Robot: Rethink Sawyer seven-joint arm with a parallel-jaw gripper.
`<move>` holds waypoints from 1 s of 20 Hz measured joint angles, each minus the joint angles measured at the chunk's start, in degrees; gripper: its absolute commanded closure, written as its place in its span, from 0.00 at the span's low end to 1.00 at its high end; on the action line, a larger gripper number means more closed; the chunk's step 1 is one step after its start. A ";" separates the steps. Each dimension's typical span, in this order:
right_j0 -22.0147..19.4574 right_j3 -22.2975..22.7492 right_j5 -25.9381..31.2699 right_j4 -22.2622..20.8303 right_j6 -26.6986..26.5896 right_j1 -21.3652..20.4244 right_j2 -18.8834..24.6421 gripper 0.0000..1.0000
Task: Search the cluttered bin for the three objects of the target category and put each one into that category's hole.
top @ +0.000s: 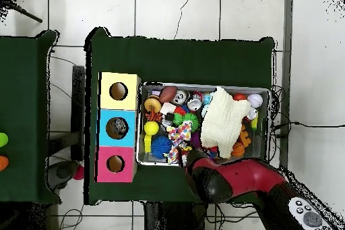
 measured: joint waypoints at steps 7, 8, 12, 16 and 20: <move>6.86 -0.45 -11.48 -0.16 0.01 2.67 -7.24 0.00; 9.23 -0.70 -14.20 -0.16 0.01 3.79 -9.43 0.00; 14.09 -0.84 -19.18 -0.14 0.01 6.88 -13.76 0.00; 15.54 -0.89 -19.71 -0.13 0.01 8.56 -15.74 0.00; 17.73 -1.83 -19.74 -0.23 0.01 10.78 -19.70 0.00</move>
